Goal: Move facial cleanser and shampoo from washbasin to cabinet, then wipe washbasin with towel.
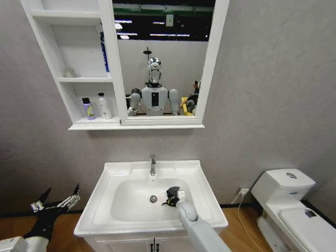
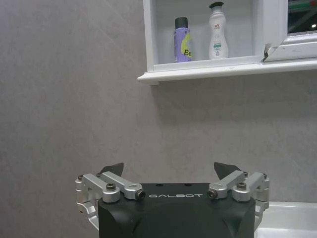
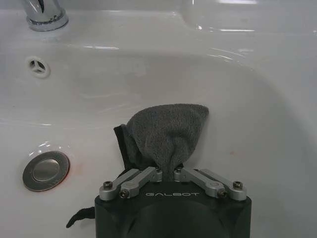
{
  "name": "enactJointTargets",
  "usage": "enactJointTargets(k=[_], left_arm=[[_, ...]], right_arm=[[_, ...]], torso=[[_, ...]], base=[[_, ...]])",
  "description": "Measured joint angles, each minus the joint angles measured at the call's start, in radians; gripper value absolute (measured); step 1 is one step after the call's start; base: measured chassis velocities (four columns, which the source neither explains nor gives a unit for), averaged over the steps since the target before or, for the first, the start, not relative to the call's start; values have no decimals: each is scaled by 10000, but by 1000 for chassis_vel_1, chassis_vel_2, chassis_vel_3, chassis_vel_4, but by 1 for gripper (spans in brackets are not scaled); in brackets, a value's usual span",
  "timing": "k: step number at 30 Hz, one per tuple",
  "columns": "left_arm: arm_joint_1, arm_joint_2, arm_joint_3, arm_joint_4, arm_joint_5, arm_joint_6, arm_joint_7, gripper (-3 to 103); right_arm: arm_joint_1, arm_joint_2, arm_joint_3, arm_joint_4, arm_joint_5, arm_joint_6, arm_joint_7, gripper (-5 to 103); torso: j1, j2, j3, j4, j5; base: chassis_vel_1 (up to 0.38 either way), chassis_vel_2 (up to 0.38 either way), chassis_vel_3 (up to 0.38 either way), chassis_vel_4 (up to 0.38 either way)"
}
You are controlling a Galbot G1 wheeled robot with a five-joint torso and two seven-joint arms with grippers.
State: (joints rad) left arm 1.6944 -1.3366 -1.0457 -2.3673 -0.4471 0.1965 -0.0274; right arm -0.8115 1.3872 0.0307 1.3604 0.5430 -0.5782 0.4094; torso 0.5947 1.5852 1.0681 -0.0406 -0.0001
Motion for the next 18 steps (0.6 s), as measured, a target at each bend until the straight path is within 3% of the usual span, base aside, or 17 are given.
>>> enactJointTargets(k=[12,18], left_arm=[[0,0,0,0,0,0,0,100],[0,0,0,0,0,-1,0,100]], right_arm=[[435,1191,-342,-1104,3,48,-295,5],[671,1870,-505,-1718,-27,401,-639,5]], torso=[[0,1,-1,7,0],[-1,1,-1,6,-1]], base=[[0,0,0,0],[0,0,0,0]])
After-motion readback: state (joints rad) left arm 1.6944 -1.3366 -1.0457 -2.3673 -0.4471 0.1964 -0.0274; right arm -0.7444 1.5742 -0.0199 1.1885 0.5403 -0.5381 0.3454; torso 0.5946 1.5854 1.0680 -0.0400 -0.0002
